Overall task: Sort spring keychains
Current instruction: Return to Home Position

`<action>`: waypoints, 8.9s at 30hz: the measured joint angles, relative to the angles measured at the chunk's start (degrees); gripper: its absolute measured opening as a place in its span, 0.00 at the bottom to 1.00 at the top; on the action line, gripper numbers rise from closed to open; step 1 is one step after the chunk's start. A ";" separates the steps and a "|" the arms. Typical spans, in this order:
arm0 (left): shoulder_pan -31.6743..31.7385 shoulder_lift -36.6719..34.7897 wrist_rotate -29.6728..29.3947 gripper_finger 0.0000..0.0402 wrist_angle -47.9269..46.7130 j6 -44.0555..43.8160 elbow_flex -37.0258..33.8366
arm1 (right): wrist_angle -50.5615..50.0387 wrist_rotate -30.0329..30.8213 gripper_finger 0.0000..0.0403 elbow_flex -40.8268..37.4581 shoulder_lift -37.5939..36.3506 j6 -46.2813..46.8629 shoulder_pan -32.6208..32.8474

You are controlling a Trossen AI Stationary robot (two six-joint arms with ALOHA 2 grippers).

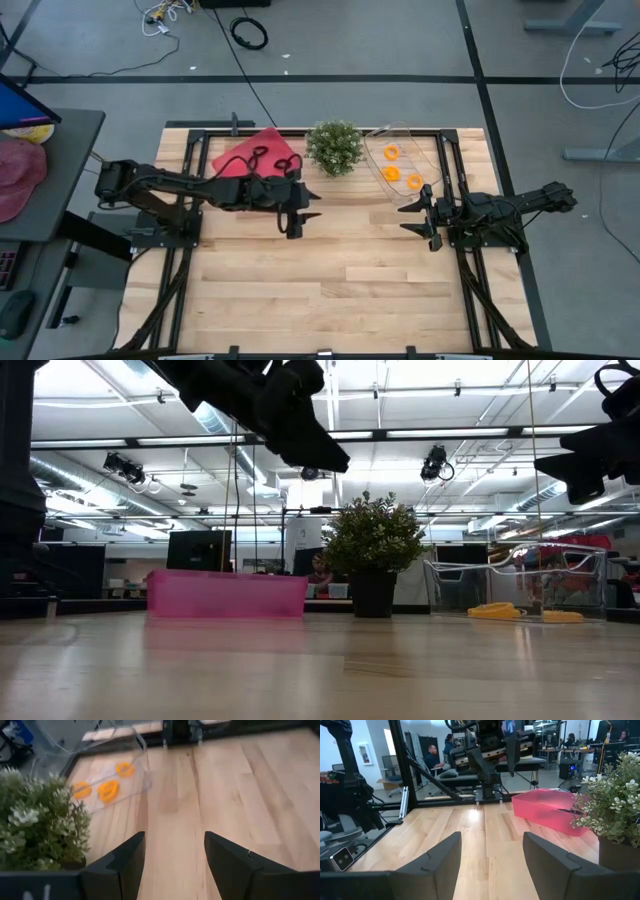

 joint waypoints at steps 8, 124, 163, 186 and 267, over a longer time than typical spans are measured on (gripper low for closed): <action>-0.61 -10.33 -1.35 0.52 16.75 -0.77 -16.30 | -0.02 0.02 0.53 0.00 0.01 0.00 0.02; -14.18 -82.34 -1.85 0.52 4.43 -18.78 -55.36 | 0.39 0.07 0.53 0.00 0.55 0.00 0.00; -14.19 -82.34 -1.85 0.52 4.49 -18.87 -55.36 | 0.40 0.07 0.53 0.00 0.55 0.00 0.01; -14.17 -82.34 -1.85 0.52 4.49 -18.87 -55.36 | 0.42 0.07 0.53 0.00 0.55 -0.02 0.02; -14.17 -82.31 -1.85 0.52 4.49 -18.87 -55.36 | 0.39 0.07 0.53 0.00 0.54 0.00 0.00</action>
